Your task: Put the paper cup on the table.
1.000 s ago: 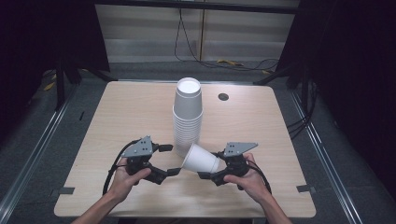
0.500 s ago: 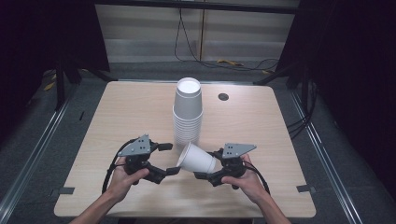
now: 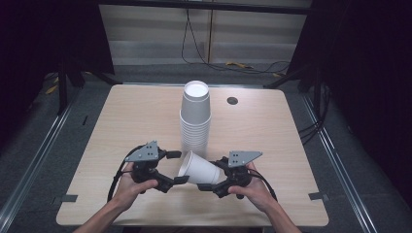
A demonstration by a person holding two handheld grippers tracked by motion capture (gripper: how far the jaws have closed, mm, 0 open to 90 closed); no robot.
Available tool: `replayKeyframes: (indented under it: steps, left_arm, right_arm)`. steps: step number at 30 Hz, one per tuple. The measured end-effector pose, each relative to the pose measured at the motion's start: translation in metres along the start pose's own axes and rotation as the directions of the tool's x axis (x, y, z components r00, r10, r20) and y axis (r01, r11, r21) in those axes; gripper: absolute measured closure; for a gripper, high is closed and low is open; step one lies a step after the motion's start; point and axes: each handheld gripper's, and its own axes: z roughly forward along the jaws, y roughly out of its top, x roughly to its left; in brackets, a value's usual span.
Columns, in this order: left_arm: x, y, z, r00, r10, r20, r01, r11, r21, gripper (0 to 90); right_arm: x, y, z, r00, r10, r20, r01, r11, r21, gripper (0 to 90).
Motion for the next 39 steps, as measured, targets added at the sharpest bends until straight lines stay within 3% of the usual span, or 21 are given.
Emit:
replayKeyframes:
  steps: [4,11,21,24,29,32,39]
  left_arm:
    - [0.002,-0.004,0.005,0.9999,-0.008,0.009,0.008,0.9998,0.019,2.8]
    - [0.0,-0.005,0.013,0.9976,-0.013,0.069,0.01,0.9991,0.042,0.0]
    - [0.001,-0.007,0.021,0.9919,-0.03,0.123,0.023,0.9982,0.056,1.3]
    - [0.0,-0.008,0.022,0.9942,-0.019,0.106,0.012,0.998,0.061,3.4]
    - [-0.002,-0.008,0.025,0.9917,-0.024,0.126,0.017,0.9984,0.054,3.2]
    - [-0.002,-0.007,0.026,0.9919,-0.012,0.126,0.002,0.9963,0.086,4.0]
    - [-0.002,-0.005,0.025,0.9917,-0.009,0.128,-0.003,0.9951,0.099,7.1]
  right_arm:
    - [0.001,0.0,0.001,0.9999,-0.006,-0.011,0.007,1.0,0.006,21.6]
    - [0.006,-0.001,0.002,0.9993,-0.027,-0.027,0.027,1.0,0.001,21.6]
    - [0.009,-0.001,0.005,0.9984,-0.038,-0.042,0.038,0.999,0.01,21.5]
    - [0.009,-0.002,0.005,0.9987,-0.028,-0.041,0.029,0.999,0.015,21.5]
    - [0.01,-0.001,0.006,0.9983,-0.035,-0.048,0.036,0.999,0.014,21.4]
    - [0.01,-0.002,0.006,0.9981,-0.034,-0.051,0.036,0.999,0.033,21.4]
    - [0.008,-0.003,0.007,0.9988,-0.016,-0.046,0.019,0.998,0.058,20.1]
